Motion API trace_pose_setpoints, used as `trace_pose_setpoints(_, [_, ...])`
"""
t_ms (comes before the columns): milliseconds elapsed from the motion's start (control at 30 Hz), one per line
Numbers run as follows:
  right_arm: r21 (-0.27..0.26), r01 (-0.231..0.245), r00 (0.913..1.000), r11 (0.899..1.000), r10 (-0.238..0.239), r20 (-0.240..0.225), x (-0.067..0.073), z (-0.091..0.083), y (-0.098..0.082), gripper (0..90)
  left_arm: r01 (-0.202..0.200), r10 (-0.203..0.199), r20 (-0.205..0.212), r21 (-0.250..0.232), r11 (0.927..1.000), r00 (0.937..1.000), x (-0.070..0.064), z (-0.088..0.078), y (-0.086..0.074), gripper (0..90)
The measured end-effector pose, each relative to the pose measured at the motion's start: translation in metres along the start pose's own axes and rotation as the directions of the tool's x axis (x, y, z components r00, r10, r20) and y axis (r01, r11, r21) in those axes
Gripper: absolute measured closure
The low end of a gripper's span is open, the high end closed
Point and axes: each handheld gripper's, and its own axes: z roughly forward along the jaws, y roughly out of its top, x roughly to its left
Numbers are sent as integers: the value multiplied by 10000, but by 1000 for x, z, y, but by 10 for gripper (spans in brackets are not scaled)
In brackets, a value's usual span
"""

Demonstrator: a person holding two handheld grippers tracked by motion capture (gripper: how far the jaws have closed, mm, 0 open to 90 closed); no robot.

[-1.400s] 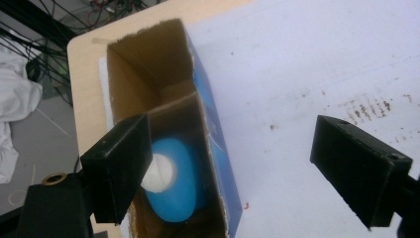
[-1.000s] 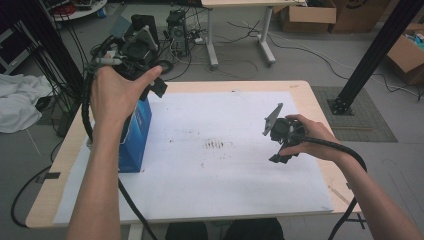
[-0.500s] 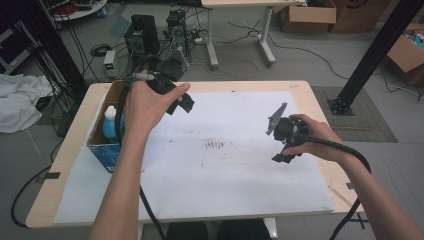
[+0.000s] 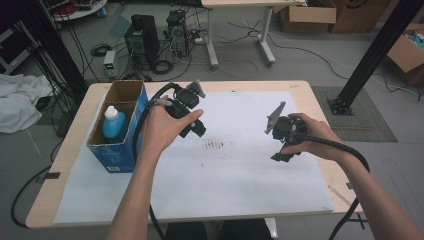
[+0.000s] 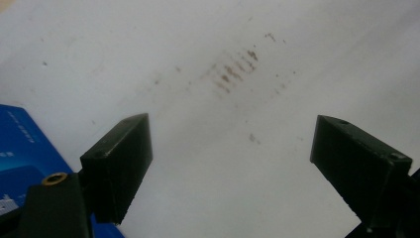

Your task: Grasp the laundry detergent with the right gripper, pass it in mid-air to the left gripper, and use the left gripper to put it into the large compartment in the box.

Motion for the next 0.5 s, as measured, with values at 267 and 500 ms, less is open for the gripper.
trace_pose_setpoints(267, [-62,92,10000,9999,-92,15,0,1,1,182,55,-55,-9,252,9997,10000,-1,15,-5,173])
trace_pose_setpoints(500, [0,-18,10000,10000,18,-54,1,3,-2,183,146,-146,8,249,9996,9999,0,17,-7,173])
